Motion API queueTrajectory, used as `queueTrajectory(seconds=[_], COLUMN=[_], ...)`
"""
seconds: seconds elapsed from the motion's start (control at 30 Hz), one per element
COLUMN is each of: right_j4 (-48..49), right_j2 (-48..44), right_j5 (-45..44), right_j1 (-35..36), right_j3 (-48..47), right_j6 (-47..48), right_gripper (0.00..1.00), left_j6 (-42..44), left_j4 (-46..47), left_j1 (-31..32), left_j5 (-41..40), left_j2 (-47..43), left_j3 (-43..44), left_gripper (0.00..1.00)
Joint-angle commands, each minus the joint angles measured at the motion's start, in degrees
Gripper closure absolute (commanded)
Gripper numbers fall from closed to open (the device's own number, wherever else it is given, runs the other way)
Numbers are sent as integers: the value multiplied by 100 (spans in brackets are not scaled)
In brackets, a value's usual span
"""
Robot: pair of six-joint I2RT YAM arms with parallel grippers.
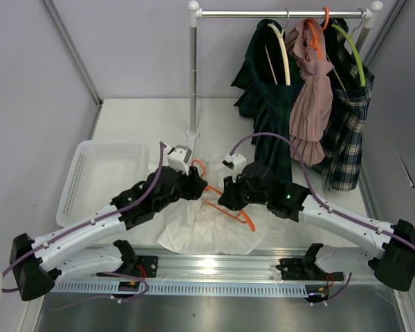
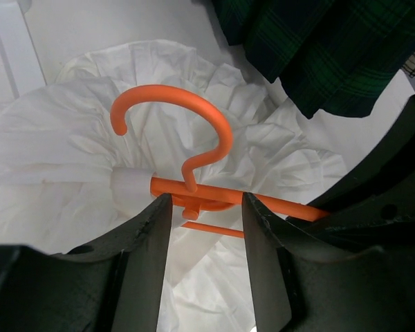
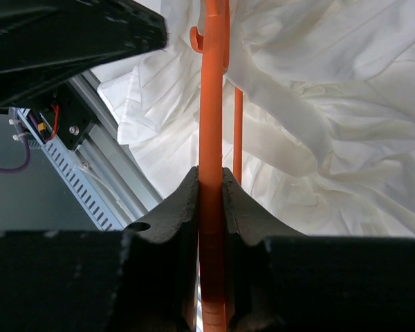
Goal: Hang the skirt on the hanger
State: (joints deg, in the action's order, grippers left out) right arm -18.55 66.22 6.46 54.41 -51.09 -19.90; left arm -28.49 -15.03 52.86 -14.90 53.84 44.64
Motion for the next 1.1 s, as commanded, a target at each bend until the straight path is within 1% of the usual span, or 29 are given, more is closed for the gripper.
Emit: queueTrajectory(seconds=[0.0,0.2,0.4,0.63,0.73,0.77,0.83,0.9,0.93,1.07], right_j4=[88,44,9,35,44,44,27,18,0,-61], right_j2=[40,41,14,40,49,49,67,76,76,41], right_j5=[-127,-136,-145,-162,-198,-198,-206,-224,-241,-364], right_j1=[26,34,34,34,43,34,34,34,43,34], right_j3=[-155,-208,-217,-243,-235,-235,-261,-287,-287,-287], right_j6=[-31,-5,-14,4,-5,-5,4,4,-5,-49], right_gripper=[100,100,100,100,100,100,100,100,100,100], left_j6=[-43,19,-69,-192,-227,-227,-236,-236,-236,-218], left_j4=[578,1272,1923,2276,2311,2320,2329,2346,2338,2250], left_j1=[5,-83,-364,-434,-452,-452,-461,-487,-505,-584], left_j5=[-224,-312,127,452,575,610,672,663,672,725], left_j2=[82,135,240,311,346,346,355,329,320,293], left_j3=[-227,-473,-720,-948,-975,-984,-984,-1001,-1001,-931], left_gripper=[49,46,47,51,56,61,66,74,82,99])
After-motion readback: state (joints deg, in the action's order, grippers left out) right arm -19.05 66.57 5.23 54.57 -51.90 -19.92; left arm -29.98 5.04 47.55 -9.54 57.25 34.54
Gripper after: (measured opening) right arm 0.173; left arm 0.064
